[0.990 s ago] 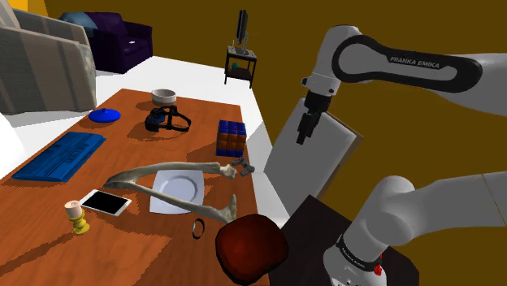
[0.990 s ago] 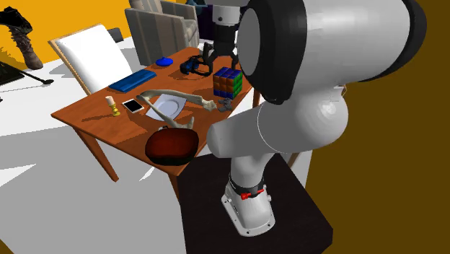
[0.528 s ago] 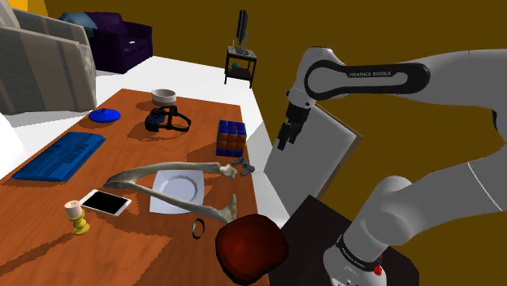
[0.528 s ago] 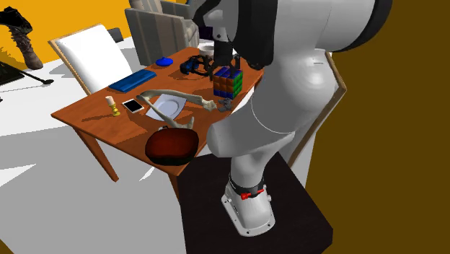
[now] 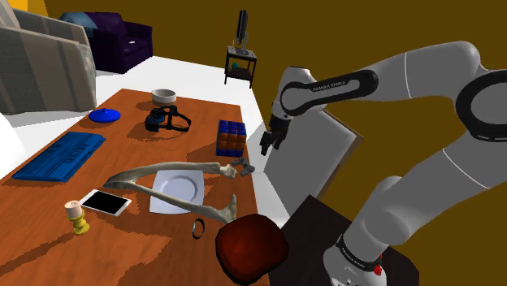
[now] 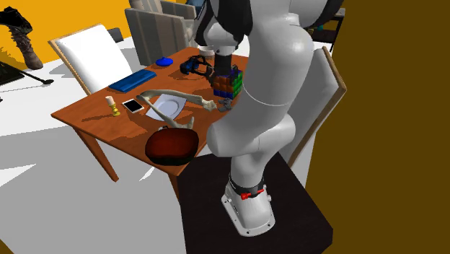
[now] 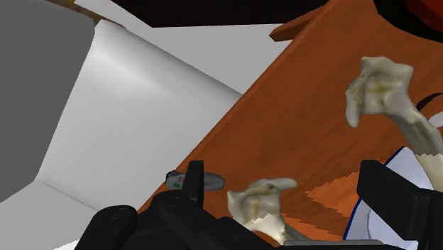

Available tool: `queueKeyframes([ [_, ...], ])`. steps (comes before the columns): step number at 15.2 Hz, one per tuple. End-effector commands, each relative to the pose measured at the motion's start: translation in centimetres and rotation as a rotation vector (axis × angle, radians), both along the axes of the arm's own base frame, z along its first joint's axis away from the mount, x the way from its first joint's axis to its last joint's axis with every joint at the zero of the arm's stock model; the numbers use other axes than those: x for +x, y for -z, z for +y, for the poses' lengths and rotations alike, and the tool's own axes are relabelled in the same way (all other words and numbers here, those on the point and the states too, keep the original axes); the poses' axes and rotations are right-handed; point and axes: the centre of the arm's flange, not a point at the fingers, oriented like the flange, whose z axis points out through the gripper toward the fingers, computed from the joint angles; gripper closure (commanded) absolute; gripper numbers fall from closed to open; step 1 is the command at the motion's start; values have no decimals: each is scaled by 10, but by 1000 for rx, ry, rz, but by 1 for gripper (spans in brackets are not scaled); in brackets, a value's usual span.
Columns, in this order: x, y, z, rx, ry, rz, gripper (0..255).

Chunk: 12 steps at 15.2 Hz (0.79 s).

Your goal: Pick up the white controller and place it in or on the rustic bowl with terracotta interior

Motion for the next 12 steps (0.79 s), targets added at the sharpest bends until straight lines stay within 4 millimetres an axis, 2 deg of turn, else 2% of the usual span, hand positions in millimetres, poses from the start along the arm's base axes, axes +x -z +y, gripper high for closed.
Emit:
queueKeyframes([
  [1,17,23,-8,-5,21,-8,0],
  [12,106,124,-47,-27,134,-42,0],
])
